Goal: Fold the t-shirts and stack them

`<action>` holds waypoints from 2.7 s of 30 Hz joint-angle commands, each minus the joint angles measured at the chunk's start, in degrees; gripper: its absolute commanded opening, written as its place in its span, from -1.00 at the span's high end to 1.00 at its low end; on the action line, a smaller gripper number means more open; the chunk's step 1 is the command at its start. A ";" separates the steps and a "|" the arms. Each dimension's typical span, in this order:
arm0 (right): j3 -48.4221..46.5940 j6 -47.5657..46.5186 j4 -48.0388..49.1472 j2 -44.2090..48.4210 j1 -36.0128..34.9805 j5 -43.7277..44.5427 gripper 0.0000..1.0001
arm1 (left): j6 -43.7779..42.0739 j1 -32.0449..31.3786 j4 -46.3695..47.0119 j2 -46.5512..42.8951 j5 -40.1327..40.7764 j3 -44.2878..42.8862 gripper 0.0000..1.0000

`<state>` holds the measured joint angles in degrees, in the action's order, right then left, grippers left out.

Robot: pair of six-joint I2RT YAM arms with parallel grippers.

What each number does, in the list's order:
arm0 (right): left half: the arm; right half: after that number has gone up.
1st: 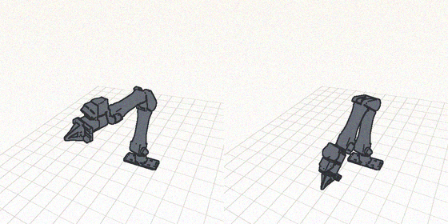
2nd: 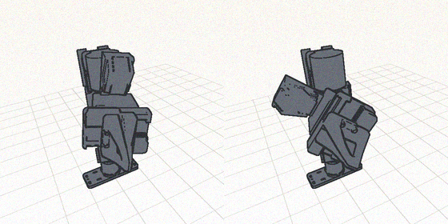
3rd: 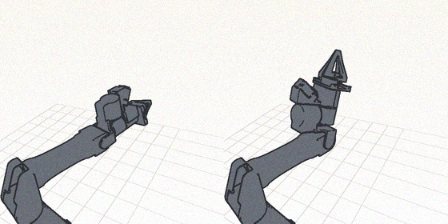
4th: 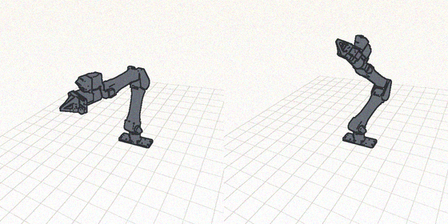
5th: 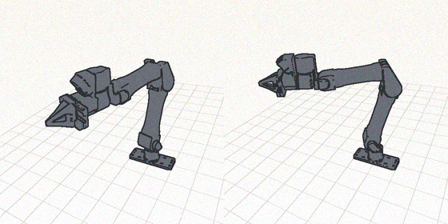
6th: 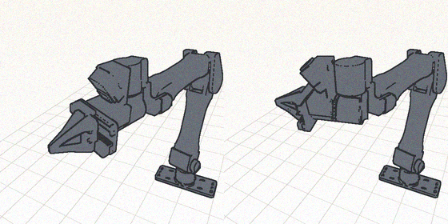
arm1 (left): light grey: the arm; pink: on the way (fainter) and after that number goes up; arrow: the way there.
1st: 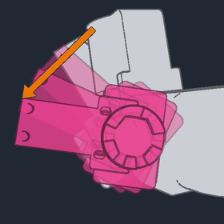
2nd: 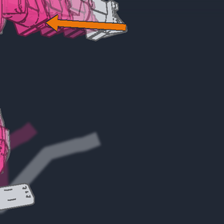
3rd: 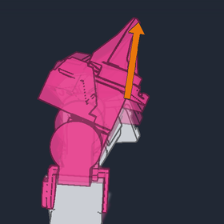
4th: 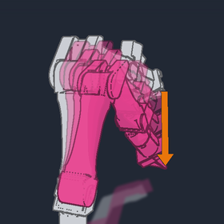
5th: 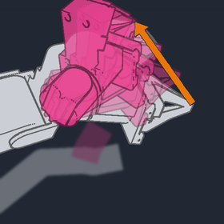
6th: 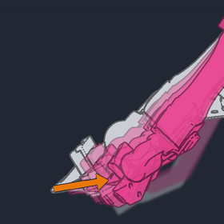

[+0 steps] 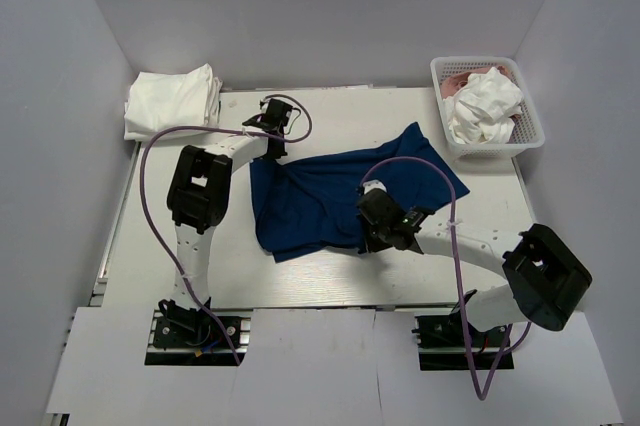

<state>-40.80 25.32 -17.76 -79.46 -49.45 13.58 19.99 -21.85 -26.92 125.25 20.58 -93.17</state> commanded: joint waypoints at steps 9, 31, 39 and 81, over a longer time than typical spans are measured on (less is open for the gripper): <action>-4.28 4.47 -2.19 5.36 2.95 14.26 1.00 | -0.82 0.40 6.25 -18.35 6.05 7.19 1.00; -42.24 -29.70 3.09 33.32 5.15 30.56 1.00 | -4.78 -0.13 23.49 -81.46 -15.91 32.89 1.00; -72.73 -34.11 -10.00 30.86 5.24 5.53 1.00 | -1.37 1.01 15.06 -92.37 -26.55 21.47 1.00; -80.07 -30.16 1.93 -48.52 25.99 11.47 -0.81 | 13.25 7.96 -2.63 -6.76 12.66 -12.13 -0.99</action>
<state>-117.56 -7.66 -13.61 -133.69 -22.59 27.83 34.70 -14.11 -26.89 125.23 31.94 -100.36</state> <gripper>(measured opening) 0.897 0.989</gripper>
